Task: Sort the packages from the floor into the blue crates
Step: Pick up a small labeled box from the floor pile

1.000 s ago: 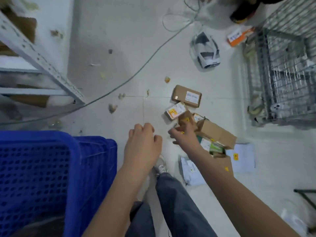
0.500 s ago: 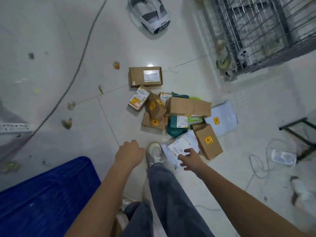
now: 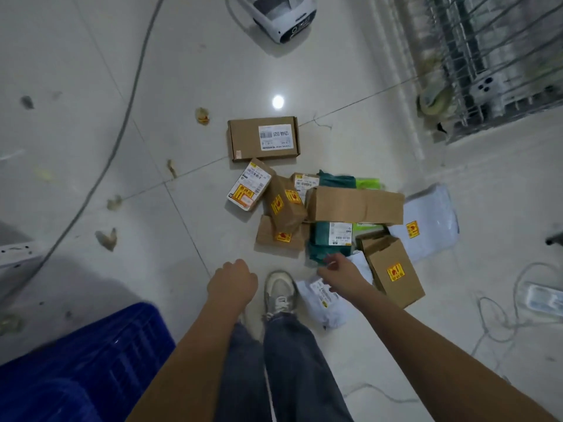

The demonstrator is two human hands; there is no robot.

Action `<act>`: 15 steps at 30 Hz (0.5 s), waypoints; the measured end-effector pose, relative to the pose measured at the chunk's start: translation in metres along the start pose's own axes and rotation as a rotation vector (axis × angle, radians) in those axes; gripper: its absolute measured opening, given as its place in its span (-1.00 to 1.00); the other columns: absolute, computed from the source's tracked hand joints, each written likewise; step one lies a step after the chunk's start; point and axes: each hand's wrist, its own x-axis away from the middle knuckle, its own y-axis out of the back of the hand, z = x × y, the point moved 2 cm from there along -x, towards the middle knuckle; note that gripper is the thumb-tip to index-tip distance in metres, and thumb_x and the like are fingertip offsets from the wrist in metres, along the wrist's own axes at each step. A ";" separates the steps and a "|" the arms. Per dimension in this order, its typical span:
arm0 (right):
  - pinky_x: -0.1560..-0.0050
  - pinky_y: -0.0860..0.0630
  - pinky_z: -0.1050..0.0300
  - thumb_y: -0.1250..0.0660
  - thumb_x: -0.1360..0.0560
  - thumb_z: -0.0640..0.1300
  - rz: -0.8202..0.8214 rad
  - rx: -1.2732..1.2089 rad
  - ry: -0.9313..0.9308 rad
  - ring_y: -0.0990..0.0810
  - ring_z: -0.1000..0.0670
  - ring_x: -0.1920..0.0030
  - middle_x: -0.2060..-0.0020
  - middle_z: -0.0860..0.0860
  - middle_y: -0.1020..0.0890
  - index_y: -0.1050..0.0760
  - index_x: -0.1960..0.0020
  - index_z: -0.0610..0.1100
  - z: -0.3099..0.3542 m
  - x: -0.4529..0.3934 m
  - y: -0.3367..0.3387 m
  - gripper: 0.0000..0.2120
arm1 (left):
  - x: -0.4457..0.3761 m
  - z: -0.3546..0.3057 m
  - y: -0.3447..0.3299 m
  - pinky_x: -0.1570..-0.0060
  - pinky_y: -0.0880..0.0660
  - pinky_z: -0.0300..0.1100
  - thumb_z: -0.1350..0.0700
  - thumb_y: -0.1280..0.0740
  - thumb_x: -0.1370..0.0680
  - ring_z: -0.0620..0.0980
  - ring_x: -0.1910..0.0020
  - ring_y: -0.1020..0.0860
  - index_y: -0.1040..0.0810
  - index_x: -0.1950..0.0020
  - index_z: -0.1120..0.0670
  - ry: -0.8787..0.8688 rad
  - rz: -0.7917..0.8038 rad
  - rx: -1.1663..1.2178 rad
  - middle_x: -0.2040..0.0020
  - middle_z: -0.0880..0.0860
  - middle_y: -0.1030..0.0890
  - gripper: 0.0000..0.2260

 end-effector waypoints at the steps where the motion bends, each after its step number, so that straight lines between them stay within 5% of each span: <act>1: -0.11 -0.45 -0.04 -0.29 -0.49 -0.13 -0.007 0.013 0.017 -0.51 -0.12 -0.05 -0.10 -0.16 -0.53 -0.34 -0.30 -0.24 0.008 -0.012 -0.003 -0.58 | -0.011 -0.001 0.001 -0.09 -0.41 -0.10 0.07 -0.12 -0.59 0.17 -0.15 -0.48 -0.43 -0.16 0.25 -0.001 0.001 0.015 -0.18 0.22 -0.50 -0.71; 7: 0.19 -0.41 0.12 -0.32 -0.47 -0.07 -0.073 -0.030 0.068 -0.50 -0.08 0.10 0.04 -0.09 -0.51 -0.34 -0.30 -0.25 0.057 -0.087 -0.019 -0.53 | -0.086 -0.009 0.003 -0.05 -0.35 -0.11 0.02 -0.17 -0.57 0.18 -0.17 -0.47 -0.42 -0.19 0.23 0.010 0.048 0.161 -0.20 0.22 -0.50 -0.68; 12: -0.14 -0.44 -0.06 -0.31 -0.49 -0.01 -0.192 0.180 0.052 -0.45 -0.22 -0.23 -0.27 -0.21 -0.39 -0.24 -0.37 -0.26 0.076 -0.142 -0.034 -0.43 | -0.141 -0.014 0.002 0.07 -0.34 -0.13 0.05 -0.19 -0.56 0.07 0.00 -0.47 -0.40 -0.11 0.16 -0.026 0.050 0.249 -0.08 0.15 -0.51 -0.77; 15: -0.10 -0.43 -0.10 -0.29 -0.50 0.05 -0.315 0.392 0.062 -0.42 -0.23 -0.24 -0.25 -0.20 -0.37 -0.23 -0.33 -0.23 0.080 -0.161 -0.041 -0.45 | -0.170 -0.016 0.001 0.06 -0.40 -0.09 0.04 -0.21 -0.56 0.01 0.10 -0.45 -0.39 0.01 0.12 -0.007 0.080 0.390 0.10 0.07 -0.46 -0.85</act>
